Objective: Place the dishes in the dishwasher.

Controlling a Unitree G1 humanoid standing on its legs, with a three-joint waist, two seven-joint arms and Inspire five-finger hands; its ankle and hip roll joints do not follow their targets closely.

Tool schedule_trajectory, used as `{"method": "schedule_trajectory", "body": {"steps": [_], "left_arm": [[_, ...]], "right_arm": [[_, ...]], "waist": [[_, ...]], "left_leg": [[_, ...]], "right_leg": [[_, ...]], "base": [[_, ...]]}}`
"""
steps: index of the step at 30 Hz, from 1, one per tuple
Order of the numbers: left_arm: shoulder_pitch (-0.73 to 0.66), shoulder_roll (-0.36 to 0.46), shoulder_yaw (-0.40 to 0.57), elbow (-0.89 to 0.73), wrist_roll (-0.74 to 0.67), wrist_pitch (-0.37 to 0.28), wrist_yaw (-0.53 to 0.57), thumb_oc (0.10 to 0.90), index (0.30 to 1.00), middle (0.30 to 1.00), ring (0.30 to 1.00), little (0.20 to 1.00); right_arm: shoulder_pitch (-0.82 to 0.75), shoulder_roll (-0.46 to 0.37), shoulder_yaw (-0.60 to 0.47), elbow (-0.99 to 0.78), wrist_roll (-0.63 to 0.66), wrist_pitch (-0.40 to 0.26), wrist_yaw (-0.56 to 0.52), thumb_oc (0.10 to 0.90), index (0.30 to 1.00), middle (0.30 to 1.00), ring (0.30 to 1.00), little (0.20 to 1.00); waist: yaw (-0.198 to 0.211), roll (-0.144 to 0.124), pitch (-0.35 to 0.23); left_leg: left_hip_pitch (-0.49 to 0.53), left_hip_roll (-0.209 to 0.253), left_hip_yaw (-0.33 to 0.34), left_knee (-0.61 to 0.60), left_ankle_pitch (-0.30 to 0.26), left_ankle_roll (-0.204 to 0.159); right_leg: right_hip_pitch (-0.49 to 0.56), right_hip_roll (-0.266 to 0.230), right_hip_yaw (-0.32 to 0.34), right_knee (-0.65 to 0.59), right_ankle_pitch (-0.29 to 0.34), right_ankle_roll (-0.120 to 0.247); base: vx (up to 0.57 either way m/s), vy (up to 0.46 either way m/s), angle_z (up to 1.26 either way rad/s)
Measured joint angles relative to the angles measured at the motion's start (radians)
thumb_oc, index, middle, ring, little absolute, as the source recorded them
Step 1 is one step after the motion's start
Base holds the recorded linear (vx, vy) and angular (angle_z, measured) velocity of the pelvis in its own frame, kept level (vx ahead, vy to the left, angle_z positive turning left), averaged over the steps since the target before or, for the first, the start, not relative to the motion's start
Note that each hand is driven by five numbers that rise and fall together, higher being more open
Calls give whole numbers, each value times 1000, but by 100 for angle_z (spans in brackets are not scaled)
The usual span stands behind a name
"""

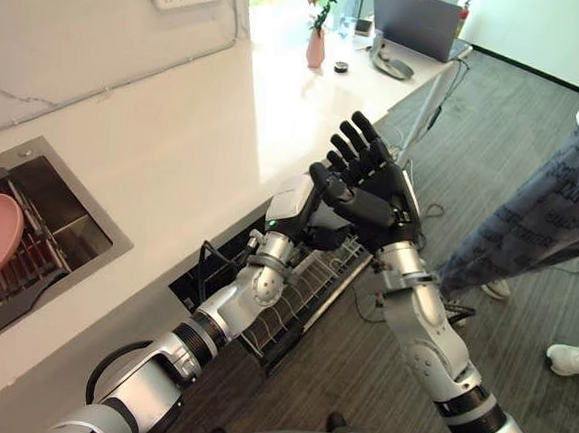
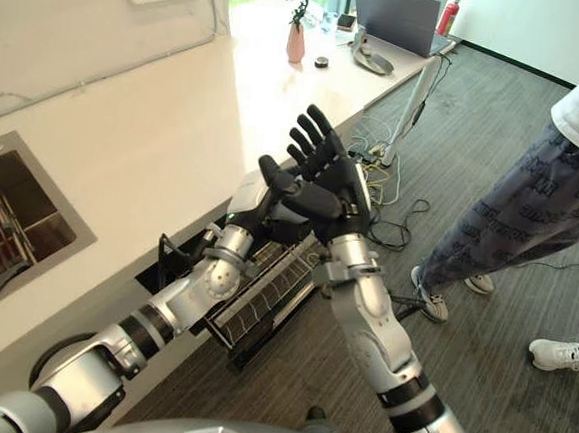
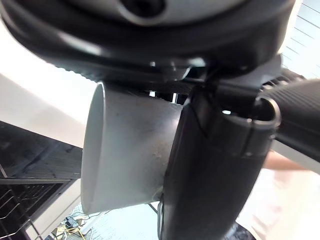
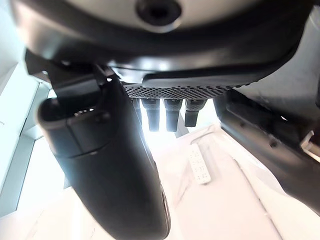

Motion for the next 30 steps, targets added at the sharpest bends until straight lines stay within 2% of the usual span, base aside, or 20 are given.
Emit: {"method": "schedule_trajectory", "body": {"steps": [2,6,8,10,13,14,15,17,19,22,24,25,28,30], "left_arm": [[0,-16,-2,2,6,11,9,400,300,300,300,300],[0,-29,0,16,17,31,57,400,300,300,300,300],[0,-27,5,13,-10,29,93,400,300,300,300,300],[0,-1,33,5,-32,22,106,400,300,300,300,300],[9,71,113,-52,-77,9,104,400,300,300,300,300],[15,97,178,-78,-104,-3,104,400,300,300,300,300],[16,107,223,-79,-120,-4,107,400,300,300,300,300],[26,131,286,-79,-139,-21,94,400,300,300,300,300],[61,141,331,-94,-146,-43,84,400,300,300,300,300],[86,157,339,-94,-178,-45,80,400,300,300,300,300],[104,154,340,-95,-219,-45,69,400,300,300,300,300],[102,132,357,-111,-268,-45,53,400,300,300,300,300],[92,84,354,-153,-305,-50,22,400,300,300,300,300],[92,45,350,-194,-321,-62,-5,400,300,300,300,300]], "right_arm": [[0,6,2,0,-40,2,-26,800,900,900,900,900],[-15,28,-5,11,-204,21,-119,800,900,900,900,900],[-1,29,-47,13,-320,27,-177,800,900,900,900,900],[25,20,-139,8,-394,26,-212,800,900,900,900,900],[124,-15,-329,2,-509,22,-241,800,900,900,900,900],[186,-37,-433,2,-519,21,-262,800,900,900,900,900],[207,-37,-488,6,-525,21,-284,800,900,900,900,900],[254,-48,-572,8,-574,11,-296,800,900,900,900,900],[314,-47,-636,42,-592,-35,-292,800,900,900,900,900],[321,-25,-648,138,-569,-55,-295,800,900,900,900,900],[340,34,-583,208,-371,-75,-247,800,900,900,900,900],[367,69,-453,241,-124,-71,-176,800,900,900,900,900],[383,63,-295,252,73,-45,-49,800,900,900,900,900],[372,83,-205,224,205,-48,37,800,900,900,900,900]], "waist": [[0,0,0],[-2,1,0],[3,1,0],[4,2,0],[4,3,1],[1,6,2],[0,10,3],[-12,16,2],[-22,17,1],[-37,17,1],[-55,17,2],[-61,21,3],[-63,34,8],[-45,36,8]], "left_leg": [[0,0,0,0,0,0],[1,0,0,0,0,0],[1,-1,-1,0,0,0],[1,-2,-1,0,0,0],[3,-2,-2,-1,0,0],[4,-2,-2,-1,0,0],[5,-2,-2,-1,0,0],[7,-2,-1,-6,-1,-1],[11,-2,0,-6,-1,-2],[12,-2,2,-6,-3,-3],[16,-2,13,-6,-3,-4],[14,1,26,-7,-5,-4],[7,-2,27,-7,-9,0],[7,-1,24,-7,-11,2]], "right_leg": [[0,0,0,0,0,0],[0,0,1,0,0,0],[1,-2,0,-1,0,0],[2,-2,-1,-3,0,1],[7,-3,-2,-6,-1,1],[9,-3,-2,-7,-1,1],[9,-3,-2,-7,-1,1],[10,-2,0,-9,-1,1],[12,-2,3,-9,-1,1],[10,-2,7,-7,-1,1],[6,-2,16,-4,-1,1],[-9,0,35,1,1,4],[-12,-6,38,-8,10,10],[-11,-5,34,-8,10,10]], "base": [[0,0,0],[0,0,0],[49,9,2],[56,9,3],[13,0,1],[37,3,-2],[43,5,-3],[36,8,-3],[18,9,-4],[-6,9,-5],[-29,0,-18],[-20,-7,-25],[-8,-6,-6],[-4,-18,4]]}}
